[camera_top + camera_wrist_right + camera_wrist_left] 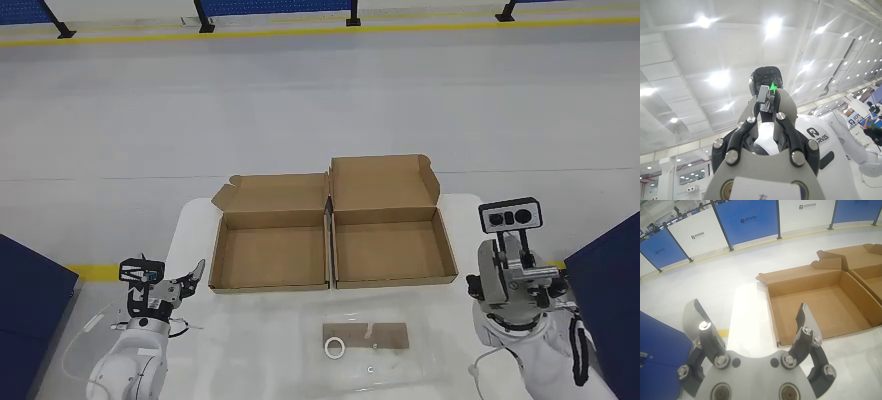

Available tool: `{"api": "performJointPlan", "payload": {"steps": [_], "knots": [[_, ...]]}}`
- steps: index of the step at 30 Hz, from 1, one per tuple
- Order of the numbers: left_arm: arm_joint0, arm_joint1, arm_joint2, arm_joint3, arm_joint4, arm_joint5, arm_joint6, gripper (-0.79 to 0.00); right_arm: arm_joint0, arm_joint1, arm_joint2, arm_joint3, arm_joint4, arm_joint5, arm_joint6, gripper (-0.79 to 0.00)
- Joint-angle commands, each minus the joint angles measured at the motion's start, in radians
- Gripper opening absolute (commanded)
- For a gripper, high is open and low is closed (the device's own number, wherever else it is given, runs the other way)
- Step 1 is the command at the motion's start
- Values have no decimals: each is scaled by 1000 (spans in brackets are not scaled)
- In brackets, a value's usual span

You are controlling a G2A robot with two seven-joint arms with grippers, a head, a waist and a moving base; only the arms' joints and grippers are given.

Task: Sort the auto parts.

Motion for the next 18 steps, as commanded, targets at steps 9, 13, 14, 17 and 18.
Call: {"api": "performJointPlan", "payload": {"steps": [9,13,14,17,18], "knots": [[0,0,0,0,0,0,0,0,20,-10,10,2,5,23,9,-785],[0,0,0,0,0,0,0,0,20,-10,10,2,5,23,9,-785],[0,0,0,0,0,0,0,0,20,-10,10,2,5,23,9,-785],[0,0,0,0,0,0,0,0,14,-14,18,-7,-12,39,-16,-785],[0,0,0,0,0,0,0,0,9,-15,24,-7,-15,45,-16,-785]]}}
